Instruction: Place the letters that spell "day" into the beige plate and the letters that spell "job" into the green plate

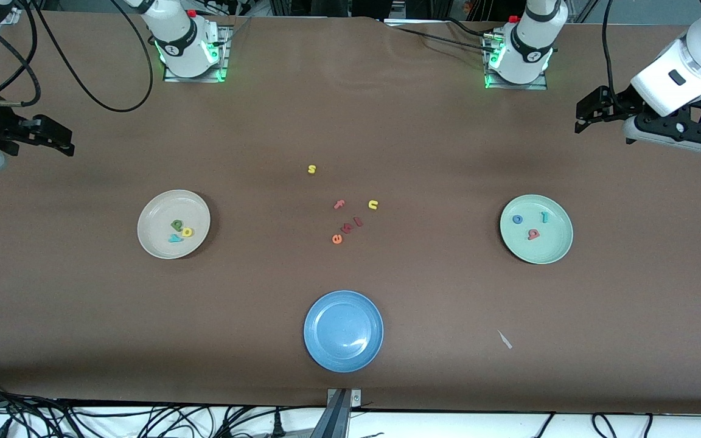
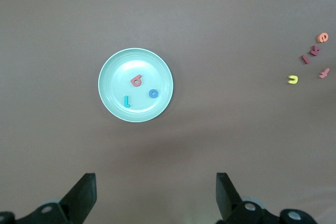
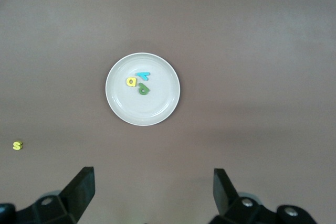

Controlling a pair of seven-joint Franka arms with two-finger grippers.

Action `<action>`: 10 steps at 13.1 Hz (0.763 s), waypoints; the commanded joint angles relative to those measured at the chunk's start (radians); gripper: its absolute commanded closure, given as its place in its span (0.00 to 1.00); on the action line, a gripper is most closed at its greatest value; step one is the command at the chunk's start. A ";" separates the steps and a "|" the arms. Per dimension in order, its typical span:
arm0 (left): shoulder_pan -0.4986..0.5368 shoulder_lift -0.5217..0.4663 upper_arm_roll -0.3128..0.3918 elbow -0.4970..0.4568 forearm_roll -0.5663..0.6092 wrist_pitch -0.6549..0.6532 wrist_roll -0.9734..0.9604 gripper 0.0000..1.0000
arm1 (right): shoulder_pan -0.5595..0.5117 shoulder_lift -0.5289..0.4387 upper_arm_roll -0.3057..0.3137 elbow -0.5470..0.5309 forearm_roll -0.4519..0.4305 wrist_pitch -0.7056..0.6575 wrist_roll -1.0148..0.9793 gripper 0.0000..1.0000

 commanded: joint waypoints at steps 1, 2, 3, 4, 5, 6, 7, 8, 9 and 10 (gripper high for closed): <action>-0.002 0.004 -0.003 0.007 0.025 0.002 0.013 0.00 | -0.010 0.011 -0.007 0.029 0.040 -0.017 0.004 0.00; -0.002 0.002 -0.003 0.007 0.025 0.002 0.013 0.00 | -0.010 0.010 -0.007 0.027 0.042 -0.018 0.027 0.00; -0.002 0.003 -0.003 0.007 0.025 0.002 0.013 0.00 | -0.010 0.008 -0.007 0.027 0.042 -0.023 0.049 0.00; -0.002 0.002 -0.003 0.007 0.025 0.002 0.013 0.00 | -0.009 0.008 -0.007 0.027 0.044 -0.028 0.055 0.00; -0.002 0.002 -0.003 0.007 0.025 0.002 0.013 0.00 | -0.010 0.008 -0.007 0.027 0.044 -0.035 0.052 0.00; -0.003 0.003 -0.003 0.007 0.025 0.002 0.012 0.00 | -0.010 0.010 -0.007 0.027 0.045 -0.029 0.046 0.00; -0.003 0.002 -0.003 0.007 0.025 0.002 0.009 0.00 | -0.010 0.010 -0.007 0.027 0.048 -0.029 0.043 0.00; -0.003 0.003 -0.003 0.007 0.025 0.002 0.009 0.00 | -0.006 0.014 -0.007 0.027 0.047 -0.025 0.043 0.00; -0.003 0.004 -0.003 0.007 0.025 0.002 0.007 0.00 | -0.004 0.016 -0.007 0.029 0.045 -0.025 0.043 0.00; -0.003 0.004 -0.003 0.007 0.025 0.002 0.006 0.00 | -0.002 0.018 -0.007 0.033 0.044 -0.028 0.041 0.00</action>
